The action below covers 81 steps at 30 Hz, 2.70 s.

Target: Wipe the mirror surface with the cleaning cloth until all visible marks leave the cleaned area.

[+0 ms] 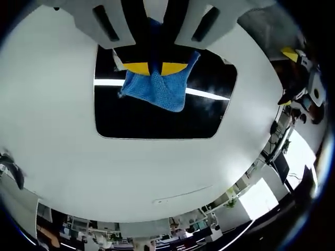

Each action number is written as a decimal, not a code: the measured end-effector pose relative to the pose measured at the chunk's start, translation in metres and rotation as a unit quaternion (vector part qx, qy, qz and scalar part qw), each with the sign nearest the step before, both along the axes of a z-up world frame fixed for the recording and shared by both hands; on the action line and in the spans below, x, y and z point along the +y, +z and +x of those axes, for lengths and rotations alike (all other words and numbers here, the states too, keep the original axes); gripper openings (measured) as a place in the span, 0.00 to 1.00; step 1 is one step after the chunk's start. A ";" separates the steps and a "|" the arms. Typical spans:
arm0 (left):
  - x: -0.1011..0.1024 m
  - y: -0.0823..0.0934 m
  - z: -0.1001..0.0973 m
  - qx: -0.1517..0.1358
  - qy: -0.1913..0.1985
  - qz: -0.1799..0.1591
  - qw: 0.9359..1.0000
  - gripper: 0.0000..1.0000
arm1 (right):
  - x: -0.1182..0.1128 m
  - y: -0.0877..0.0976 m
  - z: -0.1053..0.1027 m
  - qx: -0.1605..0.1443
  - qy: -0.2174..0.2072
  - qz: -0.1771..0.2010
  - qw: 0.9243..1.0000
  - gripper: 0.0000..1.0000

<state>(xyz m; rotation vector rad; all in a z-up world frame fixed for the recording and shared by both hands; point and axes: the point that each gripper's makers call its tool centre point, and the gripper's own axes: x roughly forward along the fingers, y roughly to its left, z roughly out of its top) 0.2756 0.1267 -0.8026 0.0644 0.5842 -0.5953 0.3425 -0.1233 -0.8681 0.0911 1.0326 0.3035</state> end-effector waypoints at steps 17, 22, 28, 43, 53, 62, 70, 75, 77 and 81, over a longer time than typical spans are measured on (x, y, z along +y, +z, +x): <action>0.000 0.001 0.000 -0.003 0.001 0.000 1.000 0.99 | 0.003 0.001 -0.021 0.000 -0.011 0.012 1.000 0.00; 0.000 0.001 0.000 -0.003 0.001 0.000 1.000 0.99 | 0.004 0.000 -0.025 0.000 -0.008 0.011 1.000 0.00; 0.000 0.001 0.000 -0.003 0.000 0.000 1.000 0.99 | 0.005 0.000 -0.032 0.004 -0.007 0.012 1.000 0.00; -0.001 0.004 0.000 -0.005 0.000 -0.008 1.000 0.99 | 0.007 0.000 -0.040 0.010 0.001 0.012 1.000 0.00; -0.002 0.005 0.001 -0.009 0.000 -0.011 1.000 0.99 | 0.004 0.001 -0.039 0.015 -0.005 0.020 1.000 0.00; -0.002 0.005 0.001 -0.009 0.000 -0.010 1.000 0.99 | -0.011 0.001 -0.040 0.015 -0.007 0.015 1.000 0.00; -0.002 0.005 0.000 -0.005 0.002 -0.011 1.000 0.99 | -0.020 0.000 -0.040 0.014 -0.011 0.011 1.000 0.00; -0.002 0.004 0.001 -0.006 0.001 -0.012 1.000 0.99 | -0.033 0.001 -0.040 0.017 -0.015 0.009 1.000 0.00; -0.001 0.005 0.001 -0.005 0.002 -0.013 1.000 0.99 | -0.039 0.001 -0.040 0.018 -0.019 0.007 1.000 0.00; -0.001 0.005 0.001 -0.006 0.003 -0.013 1.000 0.99 | -0.048 0.000 -0.040 0.021 -0.024 0.005 0.999 0.00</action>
